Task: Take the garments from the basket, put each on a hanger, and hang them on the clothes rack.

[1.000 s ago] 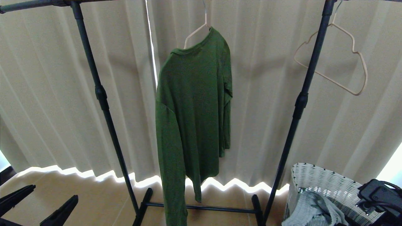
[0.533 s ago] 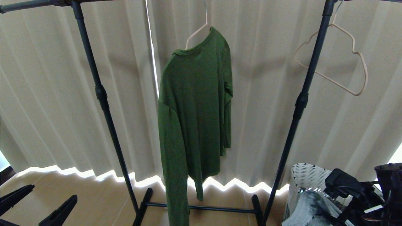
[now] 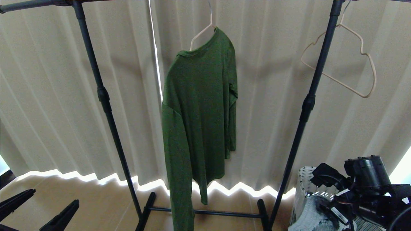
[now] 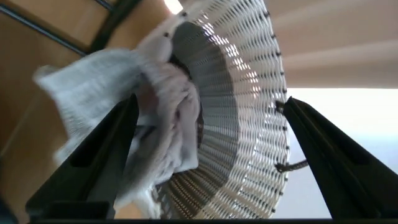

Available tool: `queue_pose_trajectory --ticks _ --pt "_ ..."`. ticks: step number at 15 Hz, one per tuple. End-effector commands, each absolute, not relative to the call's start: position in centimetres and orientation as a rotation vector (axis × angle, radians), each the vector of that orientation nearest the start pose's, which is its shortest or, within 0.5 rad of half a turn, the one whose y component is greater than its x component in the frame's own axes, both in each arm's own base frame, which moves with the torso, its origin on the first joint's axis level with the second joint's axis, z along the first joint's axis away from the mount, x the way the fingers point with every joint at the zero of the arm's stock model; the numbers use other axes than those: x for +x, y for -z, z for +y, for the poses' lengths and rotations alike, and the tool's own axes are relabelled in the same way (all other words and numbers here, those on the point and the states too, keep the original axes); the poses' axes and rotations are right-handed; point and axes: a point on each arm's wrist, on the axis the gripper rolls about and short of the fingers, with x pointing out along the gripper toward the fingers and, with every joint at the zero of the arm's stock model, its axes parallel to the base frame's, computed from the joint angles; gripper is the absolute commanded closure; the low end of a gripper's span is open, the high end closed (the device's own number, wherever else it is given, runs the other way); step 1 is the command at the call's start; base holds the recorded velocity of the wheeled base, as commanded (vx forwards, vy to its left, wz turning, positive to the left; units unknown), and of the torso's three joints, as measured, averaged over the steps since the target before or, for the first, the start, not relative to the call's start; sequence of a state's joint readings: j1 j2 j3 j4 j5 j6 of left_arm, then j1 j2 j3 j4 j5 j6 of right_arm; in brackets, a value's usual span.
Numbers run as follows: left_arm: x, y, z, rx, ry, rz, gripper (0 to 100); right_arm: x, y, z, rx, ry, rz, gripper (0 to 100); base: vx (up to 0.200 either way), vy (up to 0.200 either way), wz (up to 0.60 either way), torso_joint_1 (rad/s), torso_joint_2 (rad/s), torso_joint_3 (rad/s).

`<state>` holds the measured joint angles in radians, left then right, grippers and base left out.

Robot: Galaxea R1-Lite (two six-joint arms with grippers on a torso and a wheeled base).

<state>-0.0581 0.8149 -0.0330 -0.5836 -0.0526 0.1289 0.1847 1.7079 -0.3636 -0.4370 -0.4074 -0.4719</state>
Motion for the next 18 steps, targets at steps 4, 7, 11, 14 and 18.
queue_pose_trajectory --ticks 4,7,11,14,18 --pt "7.2 -12.8 -0.5 0.129 0.123 0.194 0 21.9 -5.6 2.4 -0.697 0.022 0.954 100 0.000 0.000 0.00 0.000 0.00 0.000" --pt "7.2 -12.8 -0.5 0.132 0.123 0.194 0 21.2 -5.5 2.3 -0.688 0.033 0.923 100 0.000 0.000 0.00 0.000 0.00 0.000" --pt "7.1 -12.8 -0.5 0.132 0.122 0.192 0 20.8 -7.9 2.2 -0.633 0.056 0.730 100 0.000 0.000 0.00 0.000 0.00 0.000" --pt "6.8 -12.8 -0.5 0.132 0.121 0.177 0 19.8 -10.6 2.2 -0.594 0.056 0.586 100 0.000 0.000 0.00 0.000 0.00 0.000" --pt "6.6 -12.8 -0.5 0.134 0.120 0.164 0 19.4 -13.9 2.1 -0.588 0.085 0.444 100 -0.100 0.000 0.00 0.005 0.00 0.002"
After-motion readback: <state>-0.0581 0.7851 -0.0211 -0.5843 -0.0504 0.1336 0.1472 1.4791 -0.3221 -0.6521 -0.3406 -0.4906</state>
